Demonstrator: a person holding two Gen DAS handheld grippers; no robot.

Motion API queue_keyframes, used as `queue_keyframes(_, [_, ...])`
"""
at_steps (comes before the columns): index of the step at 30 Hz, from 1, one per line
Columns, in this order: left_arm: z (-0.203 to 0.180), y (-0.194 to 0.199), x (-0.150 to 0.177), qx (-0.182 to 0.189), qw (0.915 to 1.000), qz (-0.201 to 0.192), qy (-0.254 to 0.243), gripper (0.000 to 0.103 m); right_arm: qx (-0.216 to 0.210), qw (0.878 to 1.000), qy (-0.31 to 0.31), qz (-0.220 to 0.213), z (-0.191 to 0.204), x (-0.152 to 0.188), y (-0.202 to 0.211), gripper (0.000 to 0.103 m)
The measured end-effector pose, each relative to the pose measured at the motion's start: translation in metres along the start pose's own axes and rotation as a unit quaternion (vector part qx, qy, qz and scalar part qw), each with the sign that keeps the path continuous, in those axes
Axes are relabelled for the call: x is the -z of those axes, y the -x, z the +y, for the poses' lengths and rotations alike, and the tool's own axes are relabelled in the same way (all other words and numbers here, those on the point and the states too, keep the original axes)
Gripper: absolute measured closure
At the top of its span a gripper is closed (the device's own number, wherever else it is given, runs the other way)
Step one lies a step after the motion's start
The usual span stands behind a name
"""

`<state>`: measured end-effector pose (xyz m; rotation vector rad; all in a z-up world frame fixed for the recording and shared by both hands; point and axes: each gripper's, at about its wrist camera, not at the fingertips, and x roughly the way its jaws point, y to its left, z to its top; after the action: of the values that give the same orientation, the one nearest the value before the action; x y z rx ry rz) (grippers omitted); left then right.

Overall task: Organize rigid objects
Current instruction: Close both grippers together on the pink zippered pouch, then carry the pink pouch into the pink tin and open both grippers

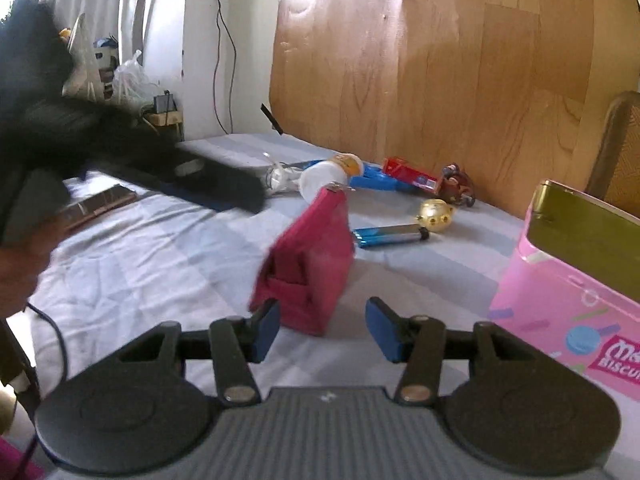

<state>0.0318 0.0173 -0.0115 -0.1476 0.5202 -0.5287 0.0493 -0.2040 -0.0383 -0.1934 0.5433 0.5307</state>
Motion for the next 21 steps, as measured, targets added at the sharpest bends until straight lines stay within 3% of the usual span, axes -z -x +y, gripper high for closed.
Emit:
queue_keyframes(3, [-0.023, -0.004, 0.014, -0.06, 0.9935, 0.004, -0.097, 0.025, -0.003, 1.0, 0.007, -0.002, -0.003, 0.002, -0.007, 0.059])
queue_keyframes(4, [-0.028, -0.007, 0.018, -0.075, 0.9893, 0.008, -0.125, 0.034, -0.006, 1.0, 0.011, -0.002, -0.007, 0.003, -0.01, 0.059])
queue_keyframes(7, [-0.038, -0.018, 0.026, -0.095, 0.978, 0.019, -0.184, 0.043, 0.0, 1.0, 0.012, -0.005, -0.009, 0.007, -0.006, 0.059])
queue_keyframes(8, [-0.039, -0.021, 0.027, -0.094, 0.977, 0.019, -0.19, 0.044, 0.0, 1.0, 0.011, -0.007, -0.009, 0.013, -0.004, 0.059])
queue_keyframes(11, [-0.036, -0.027, 0.024, -0.092, 0.978, 0.019, -0.186, 0.062, -0.003, 1.0, 0.014, -0.014, -0.01, -0.006, -0.024, 0.061])
queue_keyframes(16, [-0.03, -0.037, 0.025, -0.079, 0.9766, 0.02, -0.199, 0.088, 0.004, 0.999, 0.025, -0.027, -0.001, 0.011, -0.022, 0.07])
queue_keyframes(19, [-0.027, -0.039, 0.028, -0.061, 0.9769, 0.01, -0.205, 0.089, 0.01, 0.999, 0.025, -0.028, 0.004, 0.029, -0.016, 0.088])
queue_keyframes(21, [-0.024, -0.038, 0.024, -0.054, 0.9793, 0.001, -0.195, 0.089, 0.038, 0.998, 0.024, -0.034, 0.009, 0.031, -0.022, 0.093])
